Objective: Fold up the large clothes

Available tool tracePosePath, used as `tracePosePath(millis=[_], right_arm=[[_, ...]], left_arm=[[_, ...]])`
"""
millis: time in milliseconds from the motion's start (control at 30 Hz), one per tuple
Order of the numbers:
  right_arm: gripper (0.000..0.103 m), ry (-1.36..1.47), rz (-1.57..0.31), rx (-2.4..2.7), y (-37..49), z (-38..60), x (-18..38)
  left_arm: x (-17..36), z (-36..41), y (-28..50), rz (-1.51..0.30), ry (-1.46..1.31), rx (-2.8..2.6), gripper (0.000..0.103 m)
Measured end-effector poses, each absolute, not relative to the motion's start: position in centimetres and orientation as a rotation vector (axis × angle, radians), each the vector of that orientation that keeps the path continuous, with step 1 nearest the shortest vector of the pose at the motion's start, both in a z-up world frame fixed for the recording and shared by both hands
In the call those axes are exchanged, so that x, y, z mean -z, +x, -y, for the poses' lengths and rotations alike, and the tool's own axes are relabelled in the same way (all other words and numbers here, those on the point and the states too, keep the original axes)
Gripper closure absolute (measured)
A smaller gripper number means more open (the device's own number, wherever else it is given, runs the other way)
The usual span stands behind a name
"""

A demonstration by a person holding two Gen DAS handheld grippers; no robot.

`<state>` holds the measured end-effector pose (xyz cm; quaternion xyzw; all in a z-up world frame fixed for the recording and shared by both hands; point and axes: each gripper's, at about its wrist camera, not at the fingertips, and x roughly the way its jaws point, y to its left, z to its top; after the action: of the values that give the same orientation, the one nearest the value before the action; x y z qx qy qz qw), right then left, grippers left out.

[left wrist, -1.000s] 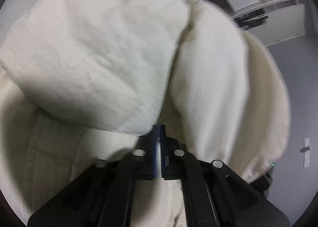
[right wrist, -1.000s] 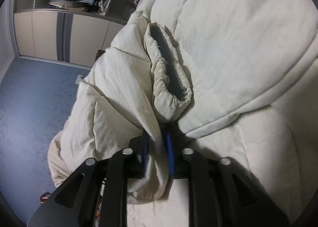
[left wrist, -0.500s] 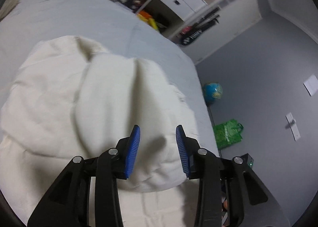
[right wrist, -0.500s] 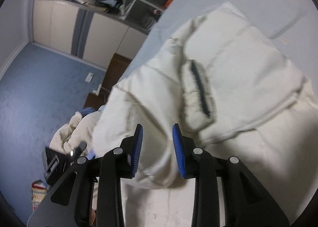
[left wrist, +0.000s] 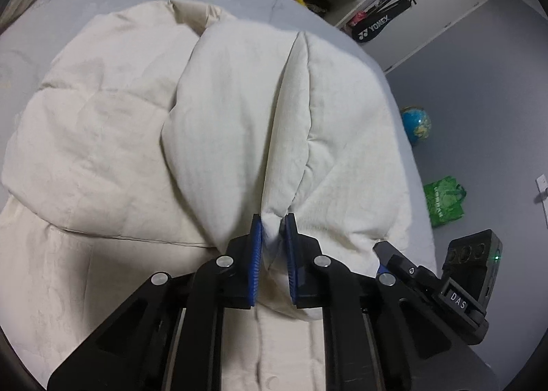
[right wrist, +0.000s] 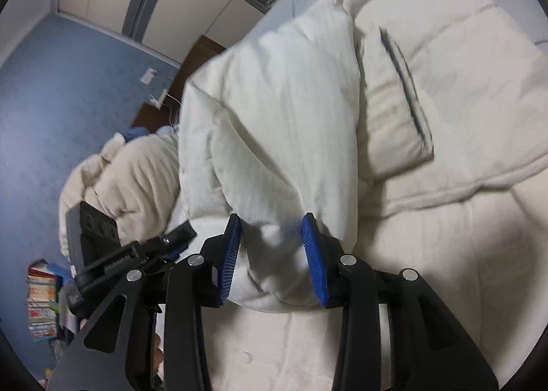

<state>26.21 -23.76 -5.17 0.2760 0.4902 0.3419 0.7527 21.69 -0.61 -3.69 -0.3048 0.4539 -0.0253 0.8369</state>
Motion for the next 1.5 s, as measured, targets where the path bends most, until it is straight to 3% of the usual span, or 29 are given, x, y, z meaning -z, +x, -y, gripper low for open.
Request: tracePosePath(millis=[200,467,1233,1367,1500], right_arm=[[0.07,0.428,-1.066,-0.714,25.8,21.6,5.7],[0.08,0.354,-1.079,-0.632,26.1,20.2,7.6],[0.077,0.323,-1.059,-0.643,26.0,20.8,6.7],[0.075,0.254,-1.022,-0.664,25.7,20.6,4.6],[0.064,0.195,-0.948,-0.676,25.8,20.6,1.6]], left_arm=[[6.0,1.5,23.5,-1.007,-0.567,0.017,0.089],[7.4,2.6,23.8,-1.011,-0.533,0.004,0.087],[6.6,0.6,22.5,-0.989,-0.554,0.044,0.086],[4.4,0.5,21.8,-0.945,-0.491,0.056,0.077],[0.7,0.9,21.2,-0.87,-0.358,0.045,0.065]])
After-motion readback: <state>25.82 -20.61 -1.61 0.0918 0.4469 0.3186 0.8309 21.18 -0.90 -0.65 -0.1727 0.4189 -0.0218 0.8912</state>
